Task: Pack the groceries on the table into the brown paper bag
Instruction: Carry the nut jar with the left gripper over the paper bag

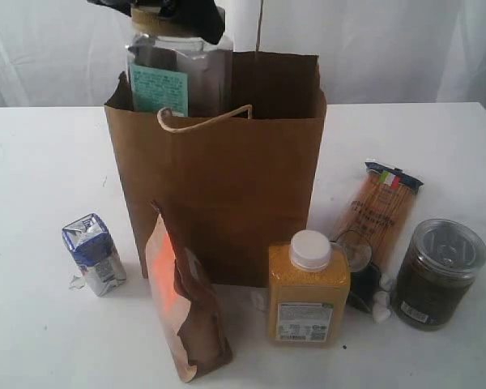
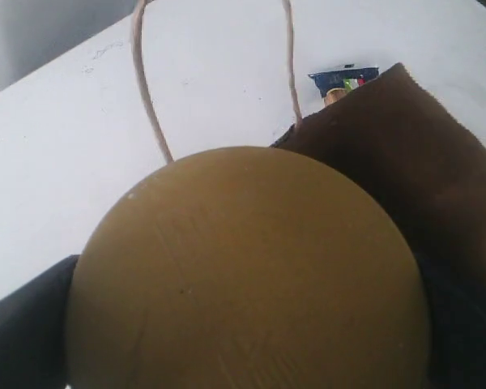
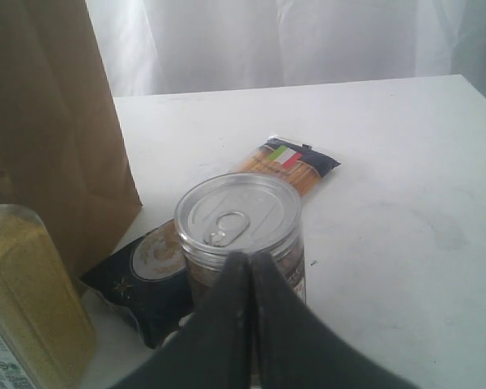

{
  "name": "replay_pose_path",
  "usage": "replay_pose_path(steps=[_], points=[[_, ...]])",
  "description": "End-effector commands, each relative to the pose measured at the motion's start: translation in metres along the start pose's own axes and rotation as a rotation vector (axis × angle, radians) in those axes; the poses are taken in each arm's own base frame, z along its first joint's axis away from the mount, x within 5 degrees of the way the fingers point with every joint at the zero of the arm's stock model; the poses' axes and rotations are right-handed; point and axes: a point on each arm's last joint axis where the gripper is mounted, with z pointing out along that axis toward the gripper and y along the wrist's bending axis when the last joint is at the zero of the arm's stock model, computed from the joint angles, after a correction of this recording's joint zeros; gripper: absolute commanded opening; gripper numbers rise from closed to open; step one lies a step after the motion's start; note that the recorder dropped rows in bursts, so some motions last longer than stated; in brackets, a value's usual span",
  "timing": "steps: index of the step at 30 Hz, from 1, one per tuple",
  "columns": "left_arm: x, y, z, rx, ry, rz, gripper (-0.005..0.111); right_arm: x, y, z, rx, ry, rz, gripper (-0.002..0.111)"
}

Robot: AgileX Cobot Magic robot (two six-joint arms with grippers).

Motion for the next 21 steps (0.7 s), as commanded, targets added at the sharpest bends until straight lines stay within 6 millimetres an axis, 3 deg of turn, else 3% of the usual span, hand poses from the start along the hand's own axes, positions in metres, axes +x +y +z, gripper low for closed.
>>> replay_pose_path(steps=[1,21], points=[[0.005,-0.001,0.009,0.008,-0.016,-0.030,0.000,0.001,0.000,0.000,0.000,-0.001,-0.012,0.000],[0.042,0.001,0.051,0.074,0.080,-0.076,0.000,0.001,0.000,0.000,0.000,-0.001,-0.012,0.000]])
